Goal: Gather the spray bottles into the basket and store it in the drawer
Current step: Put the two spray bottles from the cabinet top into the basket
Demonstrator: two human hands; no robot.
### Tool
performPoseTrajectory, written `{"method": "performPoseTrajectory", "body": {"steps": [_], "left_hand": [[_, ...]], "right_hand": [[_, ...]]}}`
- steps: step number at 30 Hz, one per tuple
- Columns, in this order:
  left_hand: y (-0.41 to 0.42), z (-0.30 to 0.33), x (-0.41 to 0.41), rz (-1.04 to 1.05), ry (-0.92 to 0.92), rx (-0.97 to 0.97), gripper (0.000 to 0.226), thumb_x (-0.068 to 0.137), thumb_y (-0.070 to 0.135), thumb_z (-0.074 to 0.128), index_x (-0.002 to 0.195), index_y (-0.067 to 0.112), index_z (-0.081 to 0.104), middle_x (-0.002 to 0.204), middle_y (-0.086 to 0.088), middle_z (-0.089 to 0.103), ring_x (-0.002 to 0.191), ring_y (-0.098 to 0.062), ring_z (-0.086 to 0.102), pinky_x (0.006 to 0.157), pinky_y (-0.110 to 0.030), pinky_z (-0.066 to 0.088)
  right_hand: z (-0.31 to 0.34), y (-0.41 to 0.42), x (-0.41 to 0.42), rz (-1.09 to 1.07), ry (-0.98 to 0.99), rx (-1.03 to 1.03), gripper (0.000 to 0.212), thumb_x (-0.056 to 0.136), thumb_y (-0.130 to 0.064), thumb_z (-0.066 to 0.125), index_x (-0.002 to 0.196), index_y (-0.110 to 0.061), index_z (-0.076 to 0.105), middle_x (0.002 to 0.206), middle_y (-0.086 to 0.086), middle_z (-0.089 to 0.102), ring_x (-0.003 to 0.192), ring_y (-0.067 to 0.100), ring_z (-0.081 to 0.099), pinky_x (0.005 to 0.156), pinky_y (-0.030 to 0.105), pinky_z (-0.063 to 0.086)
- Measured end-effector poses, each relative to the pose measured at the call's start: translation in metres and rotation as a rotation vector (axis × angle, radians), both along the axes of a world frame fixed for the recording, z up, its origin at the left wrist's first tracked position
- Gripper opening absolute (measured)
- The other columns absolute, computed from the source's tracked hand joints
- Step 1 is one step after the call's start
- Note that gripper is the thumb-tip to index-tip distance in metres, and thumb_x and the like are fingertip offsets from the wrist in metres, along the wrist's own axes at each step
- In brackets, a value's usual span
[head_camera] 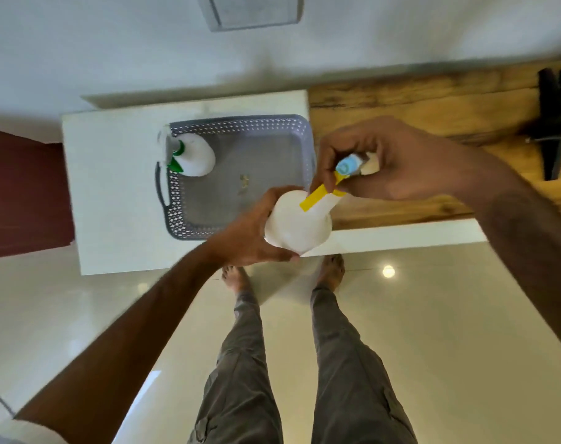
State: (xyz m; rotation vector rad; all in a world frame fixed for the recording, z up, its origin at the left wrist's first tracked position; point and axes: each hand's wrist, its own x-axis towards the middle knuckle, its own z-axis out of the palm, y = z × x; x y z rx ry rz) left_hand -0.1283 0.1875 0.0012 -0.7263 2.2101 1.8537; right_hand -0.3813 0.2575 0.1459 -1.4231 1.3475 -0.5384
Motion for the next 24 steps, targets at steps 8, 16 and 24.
{"method": "performPoseTrajectory", "body": {"steps": [8,16,24], "left_hand": [[-0.003,-0.006,0.045,0.49,0.01,-0.128,0.099,0.059,0.041,0.09,0.14,0.038,0.032,0.139,0.014,0.044,0.126,-0.008,0.048,0.096,-0.021,0.049],[-0.027,-0.024,0.087,0.366,-0.043,-0.502,0.084,0.078,0.019,0.079,0.15,0.014,0.037,0.147,-0.008,0.044,0.134,-0.023,0.046,0.108,-0.042,0.045],[-0.1,-0.057,0.135,0.603,-0.312,-0.535,0.077,0.086,0.007,0.067,0.152,0.002,0.028,0.155,-0.018,0.032,0.146,-0.032,0.031,0.12,-0.039,0.026]], "right_hand": [[-0.073,-0.047,0.093,-0.622,-0.152,0.171,0.067,0.073,-0.01,0.087,0.128,0.0,0.051,0.117,0.005,0.062,0.108,0.019,0.062,0.093,0.03,0.055],[-0.125,-0.059,0.119,-0.639,-0.089,0.179,0.035,0.076,-0.007,0.083,0.108,-0.005,0.068,0.11,0.003,0.071,0.103,0.015,0.065,0.093,0.036,0.053],[-0.185,-0.111,0.111,-0.579,0.07,0.051,0.038,0.076,0.004,0.079,0.112,0.005,0.066,0.121,0.015,0.066,0.109,0.016,0.058,0.094,0.025,0.049]]}}
